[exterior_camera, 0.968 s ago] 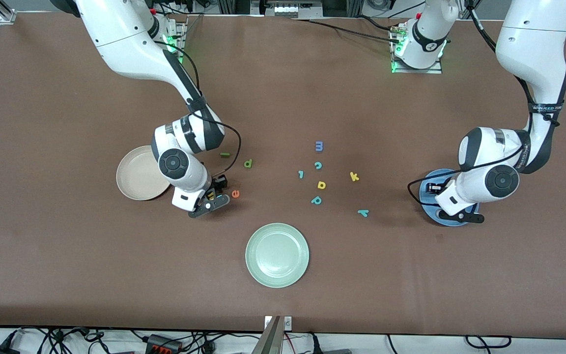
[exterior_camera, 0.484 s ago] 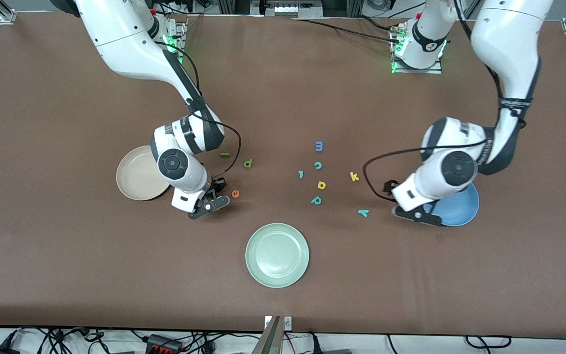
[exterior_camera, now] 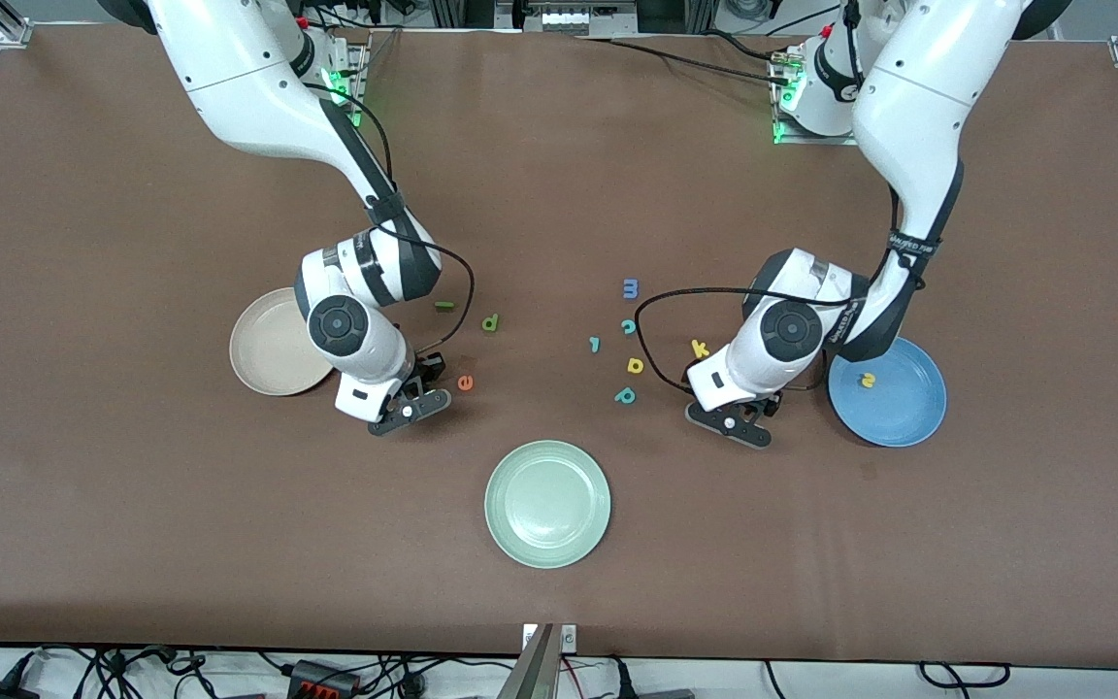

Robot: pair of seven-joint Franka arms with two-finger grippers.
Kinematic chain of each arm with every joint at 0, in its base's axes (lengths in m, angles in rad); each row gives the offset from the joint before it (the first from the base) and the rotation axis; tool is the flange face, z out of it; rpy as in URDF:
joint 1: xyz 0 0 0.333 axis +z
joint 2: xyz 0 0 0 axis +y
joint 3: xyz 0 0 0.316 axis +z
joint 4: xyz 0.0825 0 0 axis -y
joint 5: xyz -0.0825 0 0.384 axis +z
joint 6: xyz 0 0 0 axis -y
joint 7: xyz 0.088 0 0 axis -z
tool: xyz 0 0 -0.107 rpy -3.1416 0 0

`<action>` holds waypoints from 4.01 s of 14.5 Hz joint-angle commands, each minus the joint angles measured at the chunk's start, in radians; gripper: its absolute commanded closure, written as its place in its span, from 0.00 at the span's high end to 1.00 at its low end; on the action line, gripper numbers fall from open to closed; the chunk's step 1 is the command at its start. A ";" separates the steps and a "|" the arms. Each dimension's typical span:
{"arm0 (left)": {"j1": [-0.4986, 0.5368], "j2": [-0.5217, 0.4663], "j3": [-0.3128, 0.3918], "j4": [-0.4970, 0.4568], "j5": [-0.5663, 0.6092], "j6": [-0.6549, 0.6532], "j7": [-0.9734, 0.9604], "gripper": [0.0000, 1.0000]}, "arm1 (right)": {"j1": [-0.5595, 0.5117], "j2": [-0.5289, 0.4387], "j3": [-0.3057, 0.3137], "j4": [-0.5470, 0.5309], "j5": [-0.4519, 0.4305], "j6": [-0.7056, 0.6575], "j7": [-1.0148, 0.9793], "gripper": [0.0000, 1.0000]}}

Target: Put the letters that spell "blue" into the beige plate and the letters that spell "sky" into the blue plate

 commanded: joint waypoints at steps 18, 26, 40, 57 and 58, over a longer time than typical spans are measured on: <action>0.027 0.031 0.000 0.038 0.079 0.087 0.006 0.23 | 0.010 0.020 0.006 0.063 0.028 -0.016 0.475 0.72; 0.186 -0.172 -0.003 0.028 0.077 -0.302 0.093 0.21 | -0.004 0.041 0.002 0.071 0.026 -0.016 0.477 0.57; 0.489 -0.178 -0.135 -0.094 0.074 -0.352 0.141 1.00 | -0.002 0.087 0.002 0.141 0.028 -0.017 0.477 0.38; 0.311 -0.123 -0.357 -0.170 0.079 -0.221 -0.560 1.00 | -0.166 -0.232 -0.005 -0.207 0.017 -0.263 0.310 0.10; 0.286 -0.106 -0.357 -0.172 0.080 -0.196 -0.614 1.00 | -0.172 -0.252 -0.020 -0.247 0.011 -0.258 0.307 0.10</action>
